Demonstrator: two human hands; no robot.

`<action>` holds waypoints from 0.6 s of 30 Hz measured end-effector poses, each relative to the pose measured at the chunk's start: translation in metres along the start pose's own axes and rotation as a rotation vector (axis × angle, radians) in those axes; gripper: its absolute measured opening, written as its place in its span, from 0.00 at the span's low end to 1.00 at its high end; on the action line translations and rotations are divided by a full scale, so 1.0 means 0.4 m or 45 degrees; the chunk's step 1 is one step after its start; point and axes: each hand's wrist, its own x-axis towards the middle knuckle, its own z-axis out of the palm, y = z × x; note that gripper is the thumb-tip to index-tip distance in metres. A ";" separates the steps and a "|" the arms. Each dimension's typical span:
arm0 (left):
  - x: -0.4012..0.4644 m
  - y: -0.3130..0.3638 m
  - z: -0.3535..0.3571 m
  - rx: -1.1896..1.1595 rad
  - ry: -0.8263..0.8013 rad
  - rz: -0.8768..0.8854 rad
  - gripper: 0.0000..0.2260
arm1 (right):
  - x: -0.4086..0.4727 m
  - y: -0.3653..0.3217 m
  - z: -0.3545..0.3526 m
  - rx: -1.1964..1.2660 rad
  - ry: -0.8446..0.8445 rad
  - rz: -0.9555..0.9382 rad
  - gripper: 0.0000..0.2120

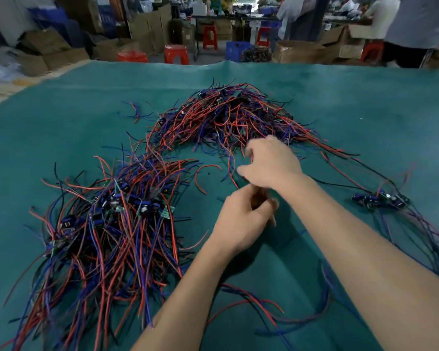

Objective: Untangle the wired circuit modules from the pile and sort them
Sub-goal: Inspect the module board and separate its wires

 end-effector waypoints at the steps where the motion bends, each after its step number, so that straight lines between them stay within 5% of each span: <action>1: 0.001 -0.001 0.002 0.041 -0.003 0.004 0.09 | -0.001 0.024 0.010 0.039 -0.024 0.054 0.15; 10: -0.002 0.008 -0.009 -0.309 0.245 -0.081 0.08 | -0.016 0.127 0.001 0.423 0.057 0.067 0.06; 15: 0.000 0.003 0.003 -0.353 0.219 -0.058 0.15 | -0.082 0.192 -0.052 1.425 0.238 0.113 0.10; 18: -0.001 0.003 0.005 -0.345 0.229 -0.056 0.15 | -0.147 0.202 -0.058 1.978 0.128 0.115 0.10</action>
